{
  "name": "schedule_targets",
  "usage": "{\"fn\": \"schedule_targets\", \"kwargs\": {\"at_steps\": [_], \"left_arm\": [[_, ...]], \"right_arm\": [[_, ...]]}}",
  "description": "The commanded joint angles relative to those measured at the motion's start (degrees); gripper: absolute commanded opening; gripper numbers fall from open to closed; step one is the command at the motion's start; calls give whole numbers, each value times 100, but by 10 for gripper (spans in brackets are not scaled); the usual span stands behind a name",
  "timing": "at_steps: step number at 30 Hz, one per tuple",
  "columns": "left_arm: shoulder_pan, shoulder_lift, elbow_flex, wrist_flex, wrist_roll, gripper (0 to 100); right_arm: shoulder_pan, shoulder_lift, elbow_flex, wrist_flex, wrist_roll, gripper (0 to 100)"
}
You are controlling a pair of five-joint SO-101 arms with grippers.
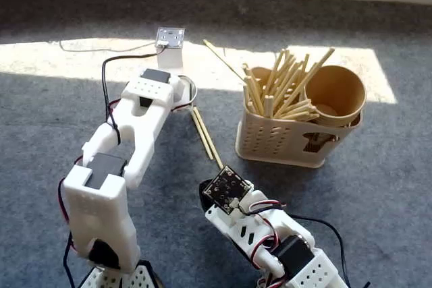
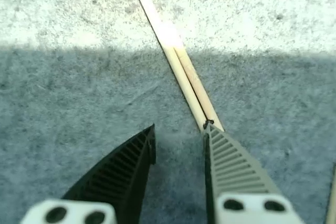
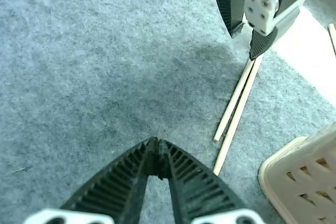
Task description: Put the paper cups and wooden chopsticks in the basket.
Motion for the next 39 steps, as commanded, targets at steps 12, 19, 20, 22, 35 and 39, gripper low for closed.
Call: {"fn": "schedule_targets", "kwargs": {"at_steps": [12,19,20,22,35,39], "left_arm": [[92,866,-1174,211,53,157],[-4,1815,-2782,1688,53,157],[-57,1947,-3011,1864,53,156],[-207,2193,-3424,2171,53,130],[-497,3152,-5332,3648,18,5],[-505,3134,-5516,3930,9,5]], "right_arm": [[57,-92,567,-145,53,6],[57,-92,567,-145,53,6],[57,-92,567,-145,53,6],[57,-92,567,-145,53,6],[57,-92,567,-145,53,6],[57,-92,567,-145,53,6]]}}
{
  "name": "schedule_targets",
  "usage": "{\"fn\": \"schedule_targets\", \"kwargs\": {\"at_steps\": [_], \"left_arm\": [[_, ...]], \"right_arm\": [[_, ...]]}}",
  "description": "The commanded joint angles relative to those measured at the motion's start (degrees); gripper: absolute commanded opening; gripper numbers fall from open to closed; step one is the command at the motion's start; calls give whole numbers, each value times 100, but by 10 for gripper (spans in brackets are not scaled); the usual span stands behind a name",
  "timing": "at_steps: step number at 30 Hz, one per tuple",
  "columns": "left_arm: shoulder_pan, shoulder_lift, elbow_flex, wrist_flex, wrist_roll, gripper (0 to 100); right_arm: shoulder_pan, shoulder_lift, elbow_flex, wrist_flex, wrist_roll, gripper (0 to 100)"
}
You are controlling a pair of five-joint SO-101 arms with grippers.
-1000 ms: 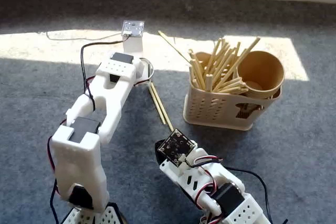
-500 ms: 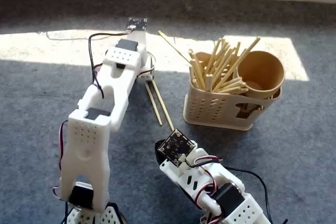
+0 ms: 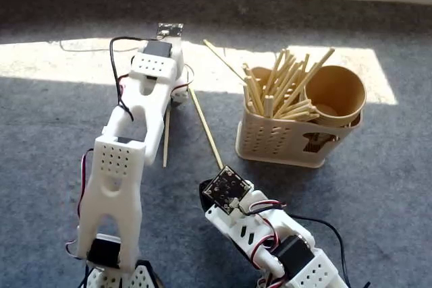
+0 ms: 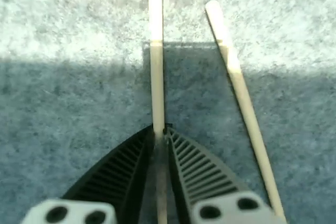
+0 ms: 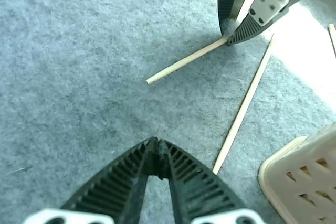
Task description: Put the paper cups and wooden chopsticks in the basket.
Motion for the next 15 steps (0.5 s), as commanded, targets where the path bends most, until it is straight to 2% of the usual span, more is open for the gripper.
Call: {"fn": "schedule_targets", "kwargs": {"at_steps": [1,5,15], "left_arm": [[-145,-84,-374,281,0,5],[-145,-84,-637,519,-246,5],[-382,-84,-1253,967,-273,5]], "right_arm": [[57,-92,567,-145,53,6],[57,-92,567,-145,53,6],[57,-92,567,-145,53,6]]}}
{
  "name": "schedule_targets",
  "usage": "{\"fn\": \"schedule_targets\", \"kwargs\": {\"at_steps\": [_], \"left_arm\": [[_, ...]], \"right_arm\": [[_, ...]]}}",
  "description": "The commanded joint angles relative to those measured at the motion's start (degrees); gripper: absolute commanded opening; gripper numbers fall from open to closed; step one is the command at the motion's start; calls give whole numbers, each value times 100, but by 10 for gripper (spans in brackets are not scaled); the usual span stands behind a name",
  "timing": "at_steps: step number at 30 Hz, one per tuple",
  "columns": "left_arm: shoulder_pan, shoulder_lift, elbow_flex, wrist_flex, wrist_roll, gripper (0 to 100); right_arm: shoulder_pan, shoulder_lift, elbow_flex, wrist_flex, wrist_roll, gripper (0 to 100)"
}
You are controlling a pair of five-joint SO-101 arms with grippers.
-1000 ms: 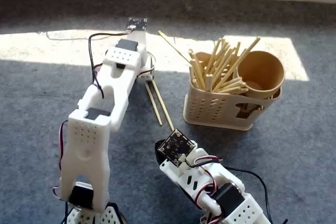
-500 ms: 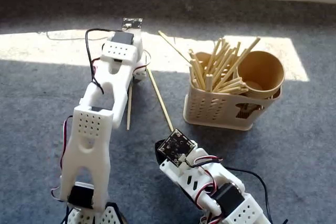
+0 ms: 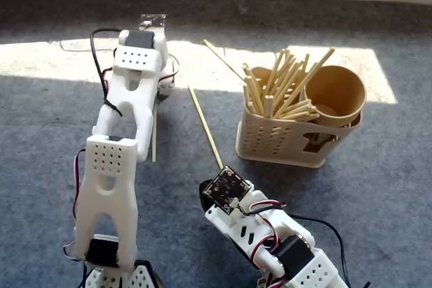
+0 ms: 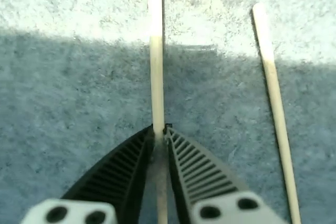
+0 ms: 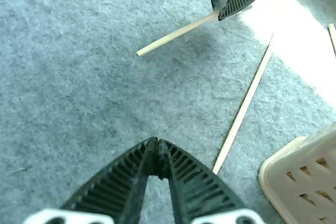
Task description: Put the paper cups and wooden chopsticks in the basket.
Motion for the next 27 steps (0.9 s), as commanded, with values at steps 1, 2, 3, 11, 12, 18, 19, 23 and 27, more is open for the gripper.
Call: {"fn": "schedule_targets", "kwargs": {"at_steps": [1,2,3,11,12,18,19,23,27], "left_arm": [[-75,-92,-400,193,-158,5],[-75,-92,-453,255,-158,5],[-75,-92,-514,316,-158,5],[-48,-110,-585,422,-141,5],[-40,-163,-567,431,-141,5],[-31,-910,101,422,-141,5],[-31,-1051,259,413,-141,5],[-31,-1613,848,396,-141,5],[-22,-2237,1613,158,-141,5]], "right_arm": [[57,-92,567,-145,53,6],[57,-92,567,-145,53,6],[57,-92,567,-145,53,6],[57,-92,567,-145,53,6],[57,-92,567,-145,53,6],[57,-92,567,-145,220,6],[57,-92,567,-145,220,6],[57,-92,567,-145,229,6],[57,-84,567,-145,229,6]]}}
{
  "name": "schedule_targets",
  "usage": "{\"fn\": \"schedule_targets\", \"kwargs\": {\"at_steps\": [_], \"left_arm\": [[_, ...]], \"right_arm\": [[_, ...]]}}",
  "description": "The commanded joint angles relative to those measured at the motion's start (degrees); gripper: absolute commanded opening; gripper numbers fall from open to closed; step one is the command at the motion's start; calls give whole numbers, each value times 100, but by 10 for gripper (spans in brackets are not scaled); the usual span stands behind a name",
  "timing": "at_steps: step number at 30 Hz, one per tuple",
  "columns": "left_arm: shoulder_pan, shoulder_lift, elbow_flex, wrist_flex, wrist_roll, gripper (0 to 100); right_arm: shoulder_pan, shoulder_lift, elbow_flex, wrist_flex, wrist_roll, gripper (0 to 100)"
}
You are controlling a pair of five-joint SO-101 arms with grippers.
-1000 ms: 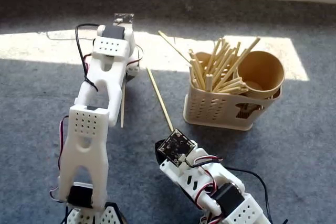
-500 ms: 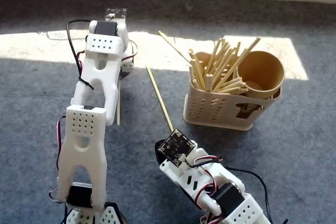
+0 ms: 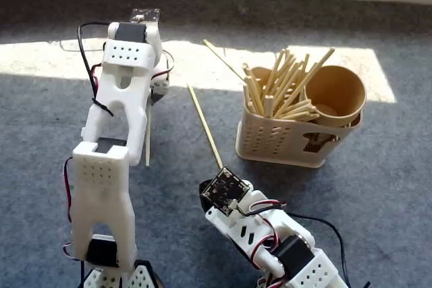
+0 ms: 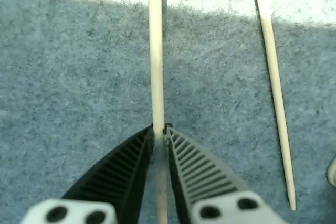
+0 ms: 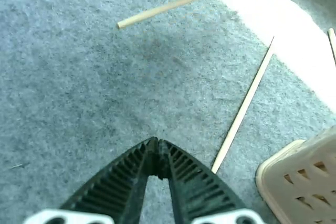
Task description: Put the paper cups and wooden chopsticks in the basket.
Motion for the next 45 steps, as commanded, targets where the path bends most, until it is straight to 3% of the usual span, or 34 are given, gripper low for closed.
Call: {"fn": "schedule_targets", "kwargs": {"at_steps": [1,7,13,16,30,33,39,45], "left_arm": [[13,-936,629,-352,-132,5],[13,-2211,2730,-1749,-123,5],[13,-3574,4462,-3007,-114,4],[13,-4031,5024,-3455,-114,4],[4,-4479,5367,-3604,-114,4],[4,-4514,5376,-3596,-114,4],[127,-4611,5209,-3596,-105,4],[532,-5323,5147,-3596,-105,4]], "right_arm": [[57,-84,567,-145,62,6],[-48,-92,567,-119,44,6],[-848,-92,514,462,18,6],[-1059,-101,514,514,-404,6],[-2624,-75,567,514,-571,6],[-2220,-92,567,505,-571,6],[-655,-101,418,365,-563,6],[-198,-101,356,-215,-563,6]]}}
